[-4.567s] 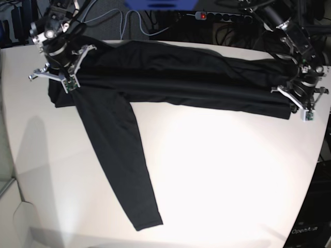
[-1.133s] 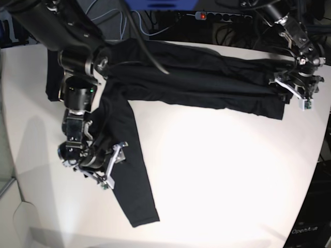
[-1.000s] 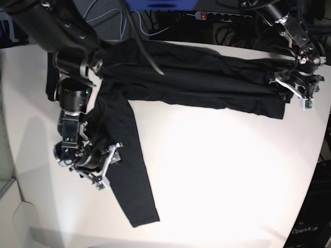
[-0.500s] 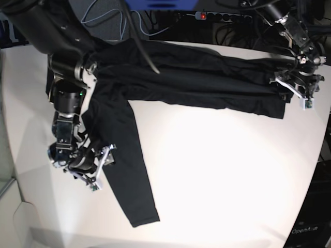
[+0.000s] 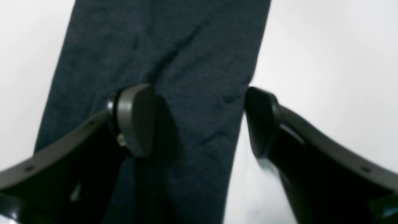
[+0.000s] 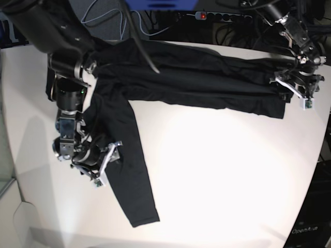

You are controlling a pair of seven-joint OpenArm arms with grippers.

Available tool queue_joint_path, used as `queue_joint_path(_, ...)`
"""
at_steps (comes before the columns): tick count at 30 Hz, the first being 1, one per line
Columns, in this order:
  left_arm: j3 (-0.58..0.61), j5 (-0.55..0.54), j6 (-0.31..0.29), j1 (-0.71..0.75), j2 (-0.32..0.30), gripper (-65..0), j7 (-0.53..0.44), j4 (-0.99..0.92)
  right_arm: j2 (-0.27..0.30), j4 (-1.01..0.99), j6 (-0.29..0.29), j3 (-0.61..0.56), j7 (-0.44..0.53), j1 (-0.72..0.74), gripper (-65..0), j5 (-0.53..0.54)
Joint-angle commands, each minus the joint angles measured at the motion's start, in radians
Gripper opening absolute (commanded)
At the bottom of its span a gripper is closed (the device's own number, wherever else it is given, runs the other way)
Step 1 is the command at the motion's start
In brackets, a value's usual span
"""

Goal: Fold the T-shirt properly
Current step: 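Move the right gripper down the trailing sleeve and grasp its cuff, then carry the sleeve cuff with the right gripper across the folded shirt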

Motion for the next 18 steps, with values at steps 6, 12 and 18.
queue_joint_path(6,-0.002,0.015,0.002,0.004,-0.007,-25.8,0.017,0.010,0.001,-0.021,-0.004,0.000,-0.016,0.025,-20.5,0.001)
queue_joint_path(12,-0.002,0.015,0.002,0.004,-0.007,-25.8,0.017,0.010,0.001,-0.021,-0.004,0.000,-0.011,0.025,-41.5,0.001)
queue_joint_path(18,-0.002,0.015,0.002,0.004,-0.007,-25.8,0.017,0.010,0.006,-0.019,-0.004,-0.002,-0.010,0.026,-63.1,-0.002)
